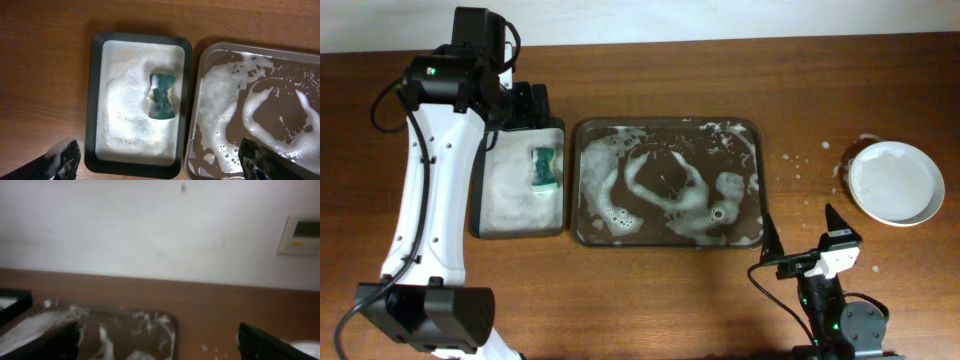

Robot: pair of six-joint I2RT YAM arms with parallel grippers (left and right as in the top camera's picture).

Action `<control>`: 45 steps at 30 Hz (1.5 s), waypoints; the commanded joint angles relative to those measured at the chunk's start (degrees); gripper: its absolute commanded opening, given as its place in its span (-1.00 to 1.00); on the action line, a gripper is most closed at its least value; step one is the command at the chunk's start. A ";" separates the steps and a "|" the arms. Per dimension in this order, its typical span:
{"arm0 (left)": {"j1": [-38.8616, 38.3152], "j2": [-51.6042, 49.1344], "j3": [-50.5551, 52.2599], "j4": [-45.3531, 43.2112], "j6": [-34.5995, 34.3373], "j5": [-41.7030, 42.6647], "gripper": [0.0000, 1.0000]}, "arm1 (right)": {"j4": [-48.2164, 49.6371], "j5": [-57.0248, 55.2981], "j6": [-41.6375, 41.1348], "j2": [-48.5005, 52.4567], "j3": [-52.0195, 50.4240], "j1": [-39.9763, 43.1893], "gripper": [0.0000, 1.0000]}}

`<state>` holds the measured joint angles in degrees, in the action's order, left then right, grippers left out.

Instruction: Clean dirty plates on tray and stack at the side

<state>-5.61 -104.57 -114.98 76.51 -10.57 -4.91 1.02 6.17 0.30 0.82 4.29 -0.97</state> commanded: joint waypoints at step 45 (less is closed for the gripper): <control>-1.77 6.58 3.98 -12.13 -0.09 2.36 0.99 | -5.09 -0.70 0.13 -0.31 -3.98 -0.52 0.96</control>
<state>-6.04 -103.74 -113.45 67.72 -10.57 -3.60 -3.68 5.80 0.25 0.73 0.60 -1.02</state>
